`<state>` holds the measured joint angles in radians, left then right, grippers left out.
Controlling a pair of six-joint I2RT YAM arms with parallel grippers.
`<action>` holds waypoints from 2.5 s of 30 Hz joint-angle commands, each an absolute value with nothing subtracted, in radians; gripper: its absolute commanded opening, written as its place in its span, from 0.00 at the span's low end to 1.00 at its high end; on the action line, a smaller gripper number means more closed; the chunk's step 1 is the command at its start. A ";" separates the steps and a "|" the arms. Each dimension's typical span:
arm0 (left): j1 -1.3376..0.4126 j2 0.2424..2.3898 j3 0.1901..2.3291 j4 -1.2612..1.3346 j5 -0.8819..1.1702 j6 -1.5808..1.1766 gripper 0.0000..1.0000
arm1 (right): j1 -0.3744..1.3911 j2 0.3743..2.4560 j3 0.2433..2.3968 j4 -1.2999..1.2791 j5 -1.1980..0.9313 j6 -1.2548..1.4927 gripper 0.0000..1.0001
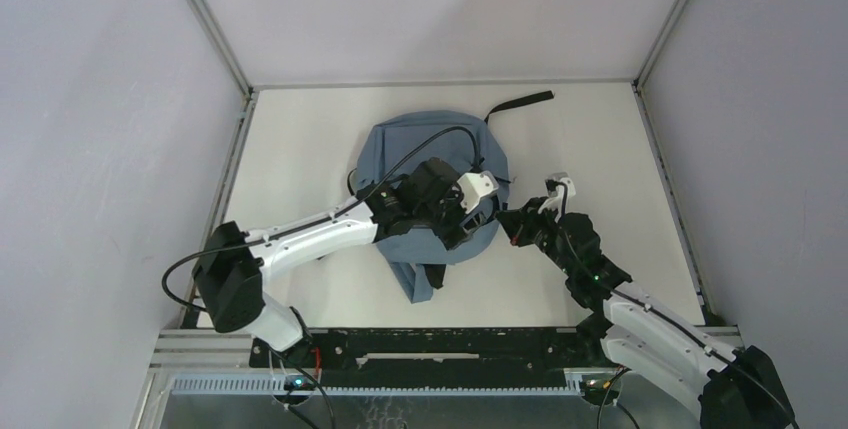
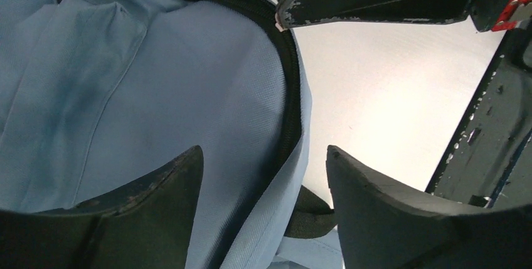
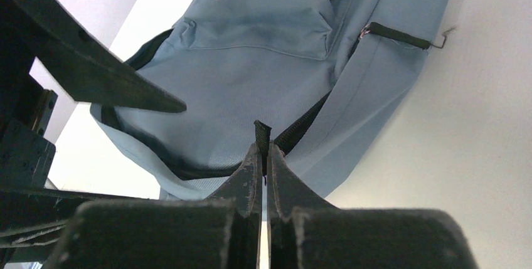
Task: Pack the student bag
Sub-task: Zip the student bag at the center of the board, then reset both arms
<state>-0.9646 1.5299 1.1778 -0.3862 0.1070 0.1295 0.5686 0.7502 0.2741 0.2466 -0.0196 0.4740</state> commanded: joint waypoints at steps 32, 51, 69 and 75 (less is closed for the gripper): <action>-0.989 1.332 0.884 -0.486 0.320 -0.013 0.00 | 0.346 1.304 0.563 0.404 -0.087 0.414 0.00; -0.996 1.315 0.994 -0.449 0.178 -0.114 0.28 | 0.230 1.380 0.764 0.317 -0.161 0.346 0.17; -0.613 1.120 1.209 -0.453 -0.130 -0.293 0.85 | 0.083 0.804 0.870 -0.302 0.285 0.389 1.00; -0.427 0.918 1.023 -0.445 -0.216 -0.347 1.00 | 0.051 0.764 0.809 -0.550 0.395 0.562 1.00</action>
<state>-0.5030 1.0264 1.1210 -0.4362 -0.1474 -0.2825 0.0563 0.7479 0.8501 -0.3206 0.2737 0.4267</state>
